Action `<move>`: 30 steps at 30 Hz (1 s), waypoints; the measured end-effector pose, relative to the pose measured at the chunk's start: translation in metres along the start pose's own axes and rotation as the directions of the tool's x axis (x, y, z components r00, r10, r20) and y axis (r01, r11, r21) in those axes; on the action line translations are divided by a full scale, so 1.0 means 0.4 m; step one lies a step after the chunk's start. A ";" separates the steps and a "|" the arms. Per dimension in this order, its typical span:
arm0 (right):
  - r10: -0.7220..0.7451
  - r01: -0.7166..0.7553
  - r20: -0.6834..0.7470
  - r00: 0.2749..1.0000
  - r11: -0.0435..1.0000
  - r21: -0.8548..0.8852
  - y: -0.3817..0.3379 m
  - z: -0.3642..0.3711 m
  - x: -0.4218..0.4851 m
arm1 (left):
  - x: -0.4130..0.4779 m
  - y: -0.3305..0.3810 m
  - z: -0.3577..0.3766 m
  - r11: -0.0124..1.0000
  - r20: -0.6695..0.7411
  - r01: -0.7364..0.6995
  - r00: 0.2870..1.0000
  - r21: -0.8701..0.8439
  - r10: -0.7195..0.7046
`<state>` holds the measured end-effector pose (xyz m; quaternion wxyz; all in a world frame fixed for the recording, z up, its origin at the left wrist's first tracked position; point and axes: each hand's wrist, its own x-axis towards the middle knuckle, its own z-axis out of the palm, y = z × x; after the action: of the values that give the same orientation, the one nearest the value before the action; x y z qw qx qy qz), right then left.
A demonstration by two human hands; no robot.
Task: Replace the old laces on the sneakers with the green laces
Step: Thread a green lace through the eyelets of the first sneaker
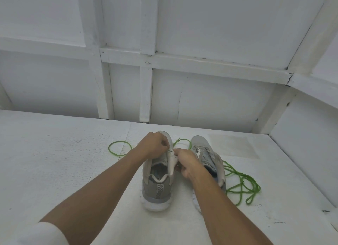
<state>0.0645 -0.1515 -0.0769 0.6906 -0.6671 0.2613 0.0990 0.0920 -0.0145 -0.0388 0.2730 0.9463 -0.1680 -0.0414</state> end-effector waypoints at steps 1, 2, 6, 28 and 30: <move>-0.001 0.001 -0.001 1.000 1.000 -0.004 0.000 0.001 -0.001 | 0.000 0.000 0.000 1.000 0.001 0.000 1.000 0.001 0.000; -0.003 0.003 0.000 1.000 1.000 -0.006 0.000 0.000 -0.001 | 0.000 0.001 0.000 1.000 0.002 0.002 1.000 0.001 -0.002; -0.004 0.004 0.011 1.000 1.000 0.000 0.000 -0.002 -0.002 | 0.000 0.004 0.002 1.000 0.006 0.005 1.000 0.010 -0.005; 0.007 -0.005 0.020 1.000 0.996 -0.091 -0.015 0.008 -0.008 | 0.009 0.039 0.003 0.989 0.015 -0.106 0.994 0.100 0.105; 0.014 -0.012 0.025 1.000 0.995 -0.096 -0.018 0.009 -0.009 | 0.008 0.039 0.005 0.987 0.028 -0.113 0.993 0.111 0.110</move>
<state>0.0660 -0.1481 -0.0688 0.6604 -0.6965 0.2517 0.1244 0.0900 -0.0289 -0.0320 0.2193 0.9488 -0.2258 -0.0266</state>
